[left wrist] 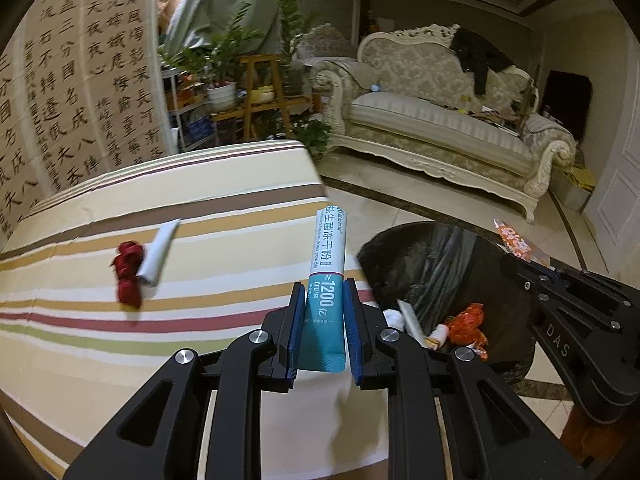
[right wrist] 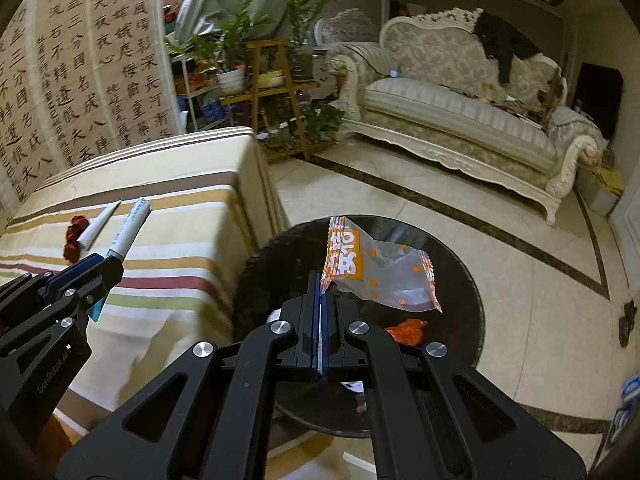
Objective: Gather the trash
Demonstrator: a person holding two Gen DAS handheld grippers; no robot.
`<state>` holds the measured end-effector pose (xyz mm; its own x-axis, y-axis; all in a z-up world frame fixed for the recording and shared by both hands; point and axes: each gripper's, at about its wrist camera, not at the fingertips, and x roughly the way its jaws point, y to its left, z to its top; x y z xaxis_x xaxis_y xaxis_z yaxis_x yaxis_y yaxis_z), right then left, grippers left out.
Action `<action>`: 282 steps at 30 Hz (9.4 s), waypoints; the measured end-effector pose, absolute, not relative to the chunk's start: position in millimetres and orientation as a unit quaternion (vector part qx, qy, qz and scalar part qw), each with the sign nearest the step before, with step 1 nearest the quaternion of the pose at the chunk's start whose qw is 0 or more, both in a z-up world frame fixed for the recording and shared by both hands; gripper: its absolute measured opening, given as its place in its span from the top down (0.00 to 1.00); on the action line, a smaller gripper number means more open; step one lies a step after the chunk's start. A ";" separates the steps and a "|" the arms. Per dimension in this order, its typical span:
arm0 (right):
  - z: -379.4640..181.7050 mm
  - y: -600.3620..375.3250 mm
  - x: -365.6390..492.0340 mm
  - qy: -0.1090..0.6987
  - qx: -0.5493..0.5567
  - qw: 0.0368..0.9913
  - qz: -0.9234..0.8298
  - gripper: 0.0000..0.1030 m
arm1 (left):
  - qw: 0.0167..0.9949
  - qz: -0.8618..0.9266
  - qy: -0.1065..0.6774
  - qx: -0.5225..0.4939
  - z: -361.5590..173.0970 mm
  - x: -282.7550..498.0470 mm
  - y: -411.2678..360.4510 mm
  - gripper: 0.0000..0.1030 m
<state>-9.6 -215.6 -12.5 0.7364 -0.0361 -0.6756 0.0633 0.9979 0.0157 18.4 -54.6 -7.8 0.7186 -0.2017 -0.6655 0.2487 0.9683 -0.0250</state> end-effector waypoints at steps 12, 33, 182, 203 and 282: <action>-27.2 -256.3 -2.0 0.371 0.045 0.926 -0.048 0.99 | 0.920 -0.136 0.362 0.061 -22.3 34.9 -105.8 0.80; -41.2 -276.3 10.2 0.388 0.073 0.917 -0.055 0.77 | 0.911 -0.135 0.383 0.076 -34.9 47.5 -123.8 0.59; -15.7 -118.7 17.0 0.392 -0.002 0.919 0.043 0.87 | 0.928 -0.023 0.372 -0.006 -16.3 34.2 49.5 0.81; -29.5 -229.3 -0.9 0.386 0.054 0.919 -0.061 0.87 | 0.919 -0.134 0.366 0.054 -20.0 39.8 -76.6 0.81; 7.8 -236.3 -64.8 0.320 0.034 0.942 -0.094 0.36 | 0.950 -0.094 0.293 0.047 14.0 -13.2 -55.9 0.22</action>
